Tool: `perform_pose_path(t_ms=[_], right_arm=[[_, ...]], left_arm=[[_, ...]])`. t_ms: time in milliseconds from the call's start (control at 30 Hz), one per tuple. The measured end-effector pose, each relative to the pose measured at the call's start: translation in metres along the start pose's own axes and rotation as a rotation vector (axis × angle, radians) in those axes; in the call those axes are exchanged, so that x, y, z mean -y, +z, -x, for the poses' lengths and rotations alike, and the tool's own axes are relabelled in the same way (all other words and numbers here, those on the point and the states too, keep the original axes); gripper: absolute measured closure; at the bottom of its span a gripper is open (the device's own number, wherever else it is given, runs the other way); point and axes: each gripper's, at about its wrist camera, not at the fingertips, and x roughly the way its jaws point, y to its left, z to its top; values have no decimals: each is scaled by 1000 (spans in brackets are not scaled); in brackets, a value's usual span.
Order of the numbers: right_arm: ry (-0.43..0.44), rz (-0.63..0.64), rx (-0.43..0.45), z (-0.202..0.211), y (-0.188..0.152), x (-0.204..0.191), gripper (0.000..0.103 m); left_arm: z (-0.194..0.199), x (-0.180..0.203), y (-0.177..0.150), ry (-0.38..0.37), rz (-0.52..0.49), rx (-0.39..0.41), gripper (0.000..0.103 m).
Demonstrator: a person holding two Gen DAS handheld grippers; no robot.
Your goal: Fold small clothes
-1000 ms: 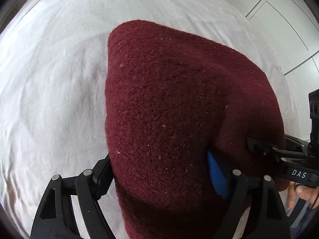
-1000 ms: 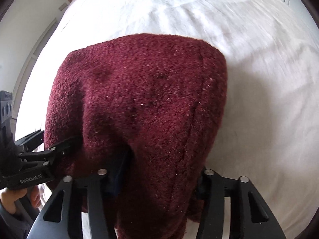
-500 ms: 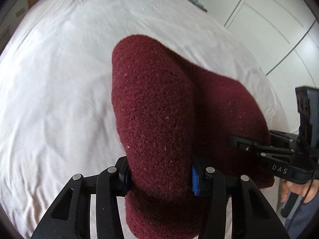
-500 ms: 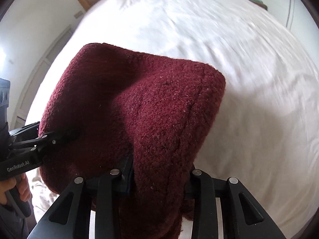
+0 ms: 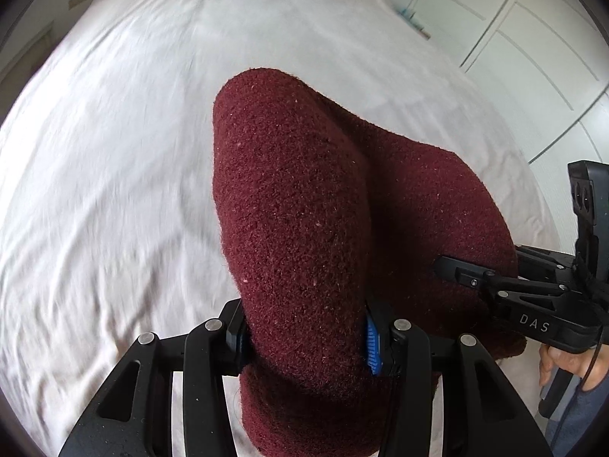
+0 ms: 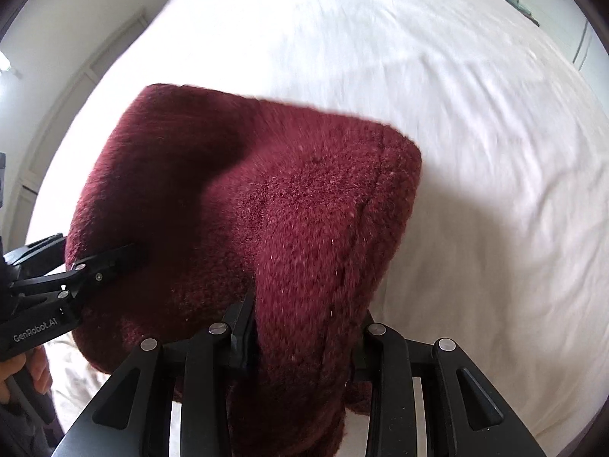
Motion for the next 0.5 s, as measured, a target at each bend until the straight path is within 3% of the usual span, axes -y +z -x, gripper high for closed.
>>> perform_pose_path(t_ms=[100, 167, 233, 400, 500], right_arm=[[9, -15, 3, -3, -4, 4, 63], [1, -8, -5, -1, -3, 11, 52], [-13, 2, -11, 7, -2, 16, 49], [-81, 48, 42, 41, -10, 10, 30], [-79, 71, 70, 58, -18, 12, 24]], left_arm=[[-16, -6, -15, 13, 21, -2, 57], [-16, -4, -18, 17, 27, 13, 54], [-10, 0, -35, 41, 24, 8, 45], [-5, -23, -9, 76, 43, -20, 38], [0, -25, -3, 94, 65, -17, 27]])
